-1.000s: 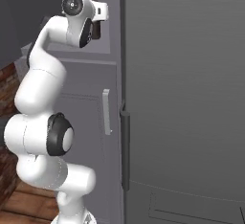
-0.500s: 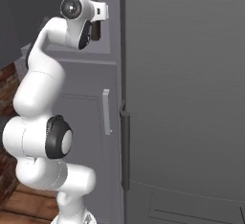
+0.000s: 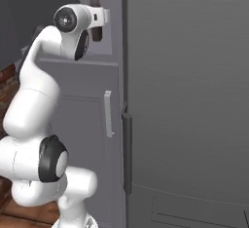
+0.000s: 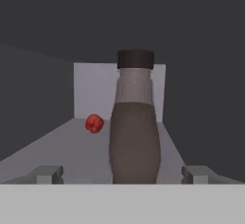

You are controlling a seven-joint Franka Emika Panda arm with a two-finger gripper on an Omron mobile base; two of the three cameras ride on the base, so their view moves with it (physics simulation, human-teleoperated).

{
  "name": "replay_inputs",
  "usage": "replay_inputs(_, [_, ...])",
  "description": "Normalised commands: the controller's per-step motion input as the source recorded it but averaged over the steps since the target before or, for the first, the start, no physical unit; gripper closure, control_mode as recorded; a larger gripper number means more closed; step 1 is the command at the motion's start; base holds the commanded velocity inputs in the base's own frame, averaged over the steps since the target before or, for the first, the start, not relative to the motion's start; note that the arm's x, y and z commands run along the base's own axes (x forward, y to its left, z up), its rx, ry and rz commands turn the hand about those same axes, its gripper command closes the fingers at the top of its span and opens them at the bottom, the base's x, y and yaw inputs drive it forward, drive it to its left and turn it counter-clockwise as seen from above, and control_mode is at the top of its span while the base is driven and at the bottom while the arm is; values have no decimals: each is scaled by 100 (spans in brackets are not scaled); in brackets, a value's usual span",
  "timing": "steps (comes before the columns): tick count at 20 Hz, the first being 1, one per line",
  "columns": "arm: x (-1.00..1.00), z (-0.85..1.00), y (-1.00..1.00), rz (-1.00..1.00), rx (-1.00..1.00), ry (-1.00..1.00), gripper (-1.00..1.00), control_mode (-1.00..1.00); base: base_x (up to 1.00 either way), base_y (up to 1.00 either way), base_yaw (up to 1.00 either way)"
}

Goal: Pick the ketchup and syrup bottle from the counter and place them in the cabinet.

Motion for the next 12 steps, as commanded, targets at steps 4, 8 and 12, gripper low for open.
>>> replay_inputs(4, [-65, 0, 0, 0, 0, -6, -100, -100, 0, 0, 0])
replay_inputs(8, [-74, 0, 0, 0, 0, -4, -100, -100, 0, 0, 0])
replay_inputs(12, [-78, 0, 0, 0, 2, 0, -100, -100, 0, 0, 0])
